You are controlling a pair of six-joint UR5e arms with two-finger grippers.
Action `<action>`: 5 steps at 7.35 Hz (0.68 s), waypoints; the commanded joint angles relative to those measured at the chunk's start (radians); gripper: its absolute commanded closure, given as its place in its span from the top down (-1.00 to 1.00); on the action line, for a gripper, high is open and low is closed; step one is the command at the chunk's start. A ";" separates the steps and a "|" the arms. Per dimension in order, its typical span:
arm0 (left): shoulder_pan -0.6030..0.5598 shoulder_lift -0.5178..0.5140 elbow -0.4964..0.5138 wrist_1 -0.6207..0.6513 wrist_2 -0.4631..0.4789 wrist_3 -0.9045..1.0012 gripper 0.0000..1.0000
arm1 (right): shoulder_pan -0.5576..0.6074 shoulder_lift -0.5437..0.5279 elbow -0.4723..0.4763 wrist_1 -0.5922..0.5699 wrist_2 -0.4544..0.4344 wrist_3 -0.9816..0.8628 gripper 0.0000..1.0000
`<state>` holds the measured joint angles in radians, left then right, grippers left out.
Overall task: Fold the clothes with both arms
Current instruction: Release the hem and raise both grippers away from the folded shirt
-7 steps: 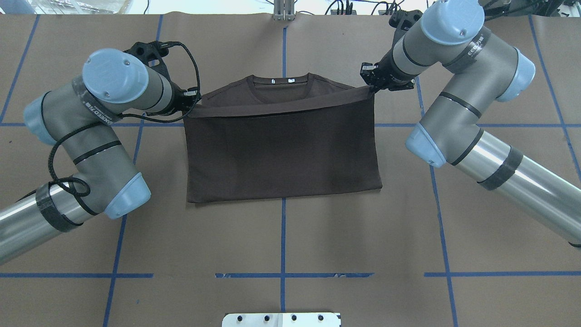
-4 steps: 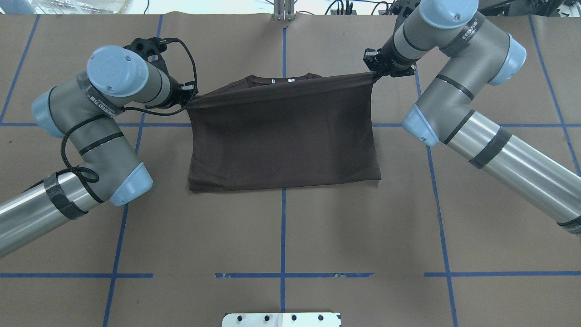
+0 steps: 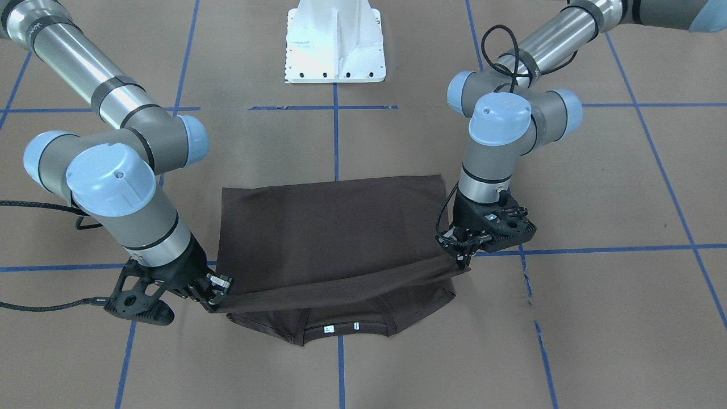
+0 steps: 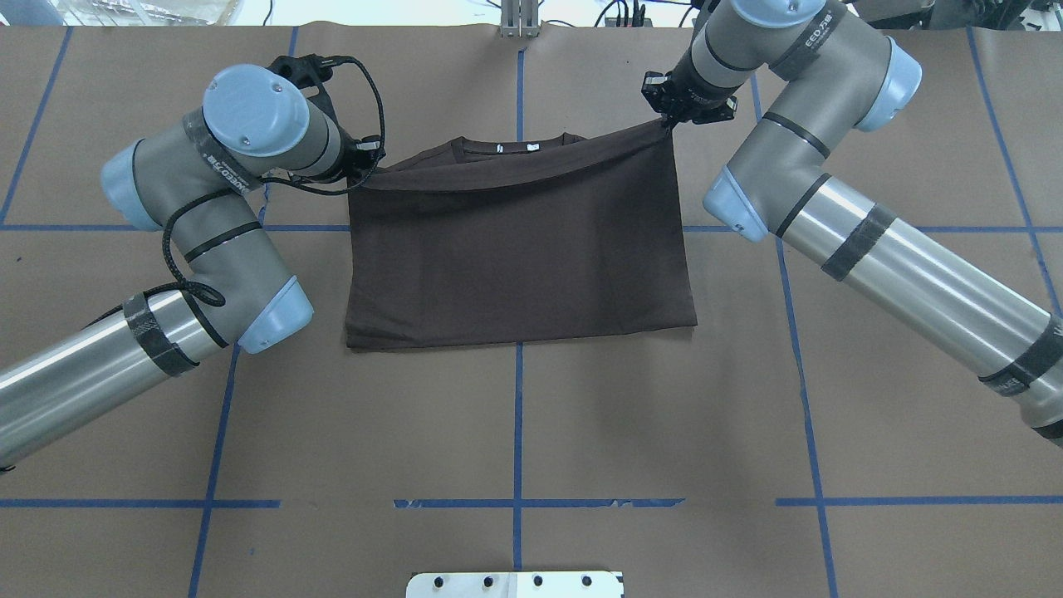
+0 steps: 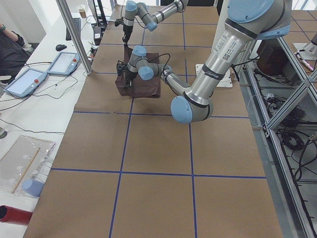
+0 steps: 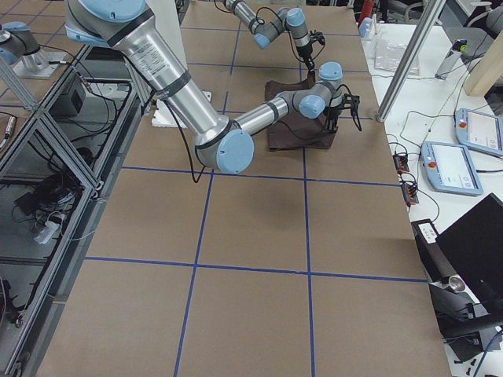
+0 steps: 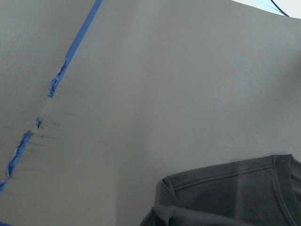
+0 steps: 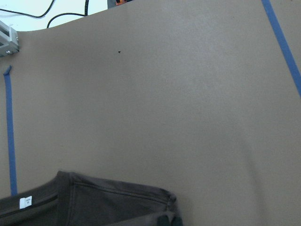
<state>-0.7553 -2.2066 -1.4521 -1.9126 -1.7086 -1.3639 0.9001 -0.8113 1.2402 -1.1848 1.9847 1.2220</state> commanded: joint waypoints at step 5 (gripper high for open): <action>-0.005 -0.065 0.068 -0.003 0.053 0.005 1.00 | -0.003 0.006 -0.045 0.071 0.026 0.007 1.00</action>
<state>-0.7572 -2.2562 -1.3900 -1.9159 -1.6622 -1.3630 0.8980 -0.8061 1.1946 -1.1255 1.9913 1.2275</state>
